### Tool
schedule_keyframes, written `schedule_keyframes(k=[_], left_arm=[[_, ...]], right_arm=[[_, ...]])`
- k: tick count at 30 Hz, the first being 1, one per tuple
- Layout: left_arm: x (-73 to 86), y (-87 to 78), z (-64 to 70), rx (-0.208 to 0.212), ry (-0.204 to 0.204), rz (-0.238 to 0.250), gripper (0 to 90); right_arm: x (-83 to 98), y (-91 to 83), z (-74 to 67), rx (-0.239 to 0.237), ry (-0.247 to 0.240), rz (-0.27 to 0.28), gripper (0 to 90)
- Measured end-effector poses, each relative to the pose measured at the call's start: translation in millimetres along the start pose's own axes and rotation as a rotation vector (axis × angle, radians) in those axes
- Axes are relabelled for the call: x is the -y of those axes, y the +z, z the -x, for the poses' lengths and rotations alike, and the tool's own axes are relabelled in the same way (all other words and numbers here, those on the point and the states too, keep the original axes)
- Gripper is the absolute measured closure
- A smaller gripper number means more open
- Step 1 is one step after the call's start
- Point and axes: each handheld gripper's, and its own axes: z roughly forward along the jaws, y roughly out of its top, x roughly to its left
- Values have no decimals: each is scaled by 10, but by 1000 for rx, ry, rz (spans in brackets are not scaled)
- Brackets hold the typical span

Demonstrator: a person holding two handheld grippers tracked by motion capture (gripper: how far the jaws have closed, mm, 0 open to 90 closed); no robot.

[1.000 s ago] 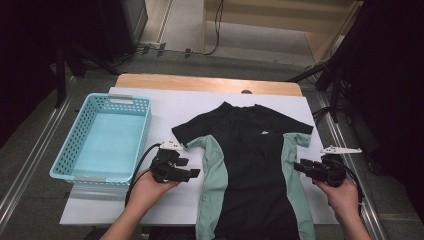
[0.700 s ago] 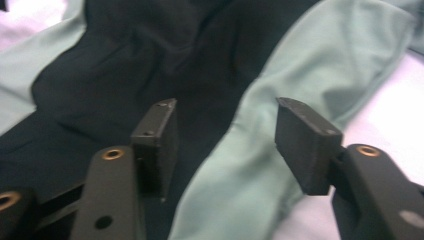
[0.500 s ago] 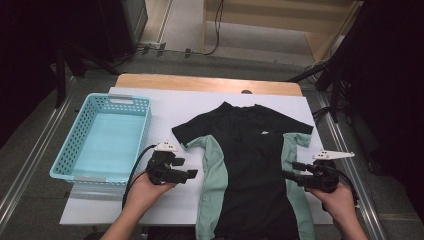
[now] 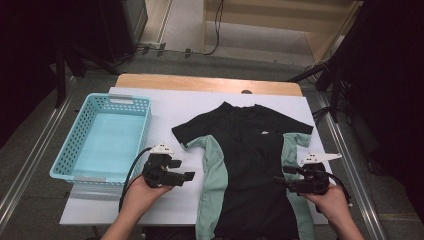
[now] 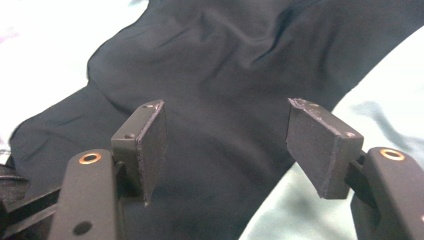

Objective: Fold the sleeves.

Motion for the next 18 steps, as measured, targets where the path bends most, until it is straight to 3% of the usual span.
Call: schedule_keyframes(k=[6, 18], left_arm=[[-7, 7, 44, 18, 31, 13, 272], [-82, 89, 23, -26, 37, 1, 251]], right_arm=[[-5, 44, -26, -7, -31, -25, 311], [-12, 72, -46, -15, -37, -30, 310]])
